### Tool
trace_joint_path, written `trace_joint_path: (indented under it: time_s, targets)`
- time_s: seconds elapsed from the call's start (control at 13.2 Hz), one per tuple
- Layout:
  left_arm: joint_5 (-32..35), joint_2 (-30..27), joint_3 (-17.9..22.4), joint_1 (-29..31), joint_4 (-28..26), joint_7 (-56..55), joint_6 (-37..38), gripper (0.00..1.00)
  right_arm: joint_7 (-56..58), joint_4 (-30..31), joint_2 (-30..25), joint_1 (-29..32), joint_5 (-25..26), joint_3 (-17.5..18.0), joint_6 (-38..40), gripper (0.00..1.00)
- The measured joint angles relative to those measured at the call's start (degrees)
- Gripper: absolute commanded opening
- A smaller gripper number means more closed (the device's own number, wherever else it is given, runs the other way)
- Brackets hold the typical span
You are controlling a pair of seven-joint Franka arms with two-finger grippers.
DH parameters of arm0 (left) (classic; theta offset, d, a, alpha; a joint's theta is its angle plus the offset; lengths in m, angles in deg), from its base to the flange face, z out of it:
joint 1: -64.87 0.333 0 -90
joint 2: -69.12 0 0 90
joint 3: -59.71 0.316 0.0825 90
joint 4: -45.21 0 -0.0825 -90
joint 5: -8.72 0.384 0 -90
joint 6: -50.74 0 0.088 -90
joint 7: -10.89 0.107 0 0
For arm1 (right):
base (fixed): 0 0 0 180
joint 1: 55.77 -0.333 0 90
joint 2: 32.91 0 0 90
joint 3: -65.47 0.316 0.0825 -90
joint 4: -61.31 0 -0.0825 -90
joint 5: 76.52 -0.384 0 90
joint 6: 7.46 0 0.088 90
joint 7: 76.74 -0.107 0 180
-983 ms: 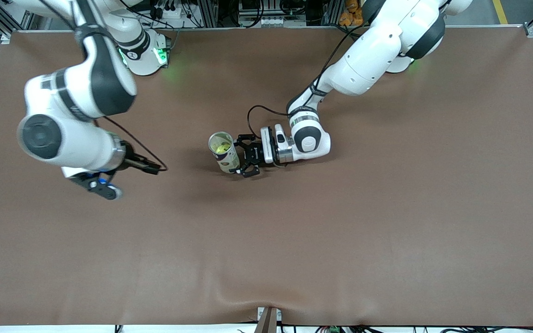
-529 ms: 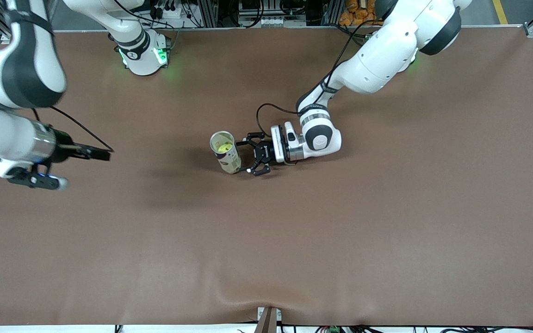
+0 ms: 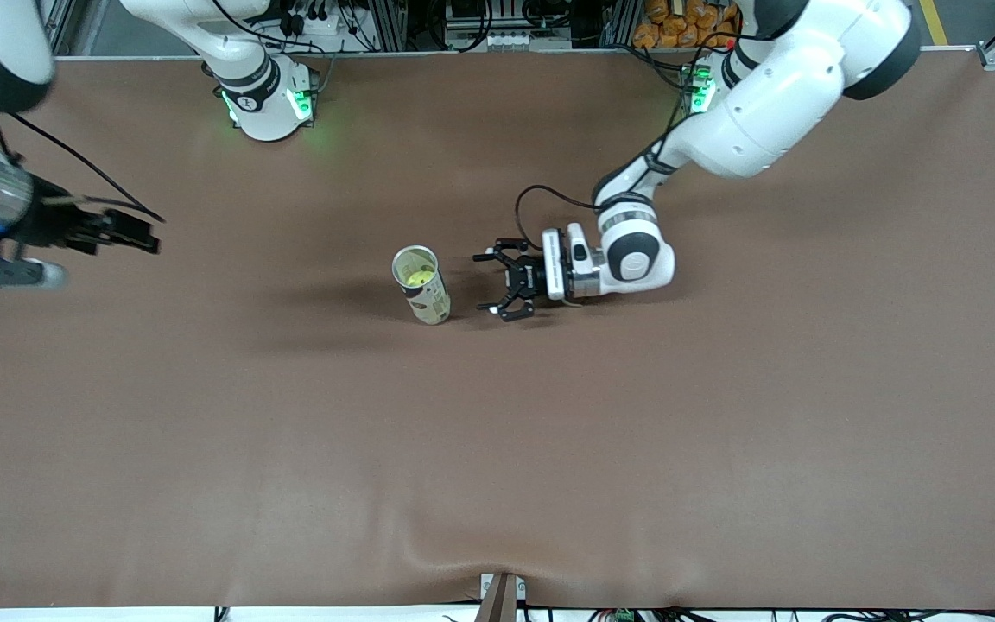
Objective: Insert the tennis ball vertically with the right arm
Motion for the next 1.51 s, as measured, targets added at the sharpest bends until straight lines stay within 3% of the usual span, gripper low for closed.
trace_joint_path:
  time_s: [0.38, 0.61, 0.83, 1.21, 1.51]
  targets:
    - [20.2, -7.3, -0.4, 8.8, -2.7, -10.4, 0.3, 1.0, -0.4, -6.7, -1.9, 6.5, 0.0, 2.7, 10.6, 1.0]
    - [33.3, -9.4, -0.5, 14.9, -2.7, -18.3, 1.0, 1.0, -1.6, -8.7, -2.0, 6.2, 0.0, 4.5, 13.3, 1.0]
    - [43.5, -10.1, -0.4, 20.0, -1.7, -24.5, 6.3, 1.0, -1.4, -10.9, -2.1, 4.0, 0.0, 4.8, 13.6, 1.0]
    - [57.8, -10.3, -0.4, 24.4, 4.4, -37.7, 13.7, 1.0, 4.6, -11.6, -2.0, 3.8, 2.1, 3.1, 13.7, 1.0]
    - [71.0, -11.6, 1.3, 25.7, 12.9, -52.7, 21.7, 1.0, 4.9, -11.7, -1.6, 3.1, 3.5, 3.1, 12.7, 1.0]
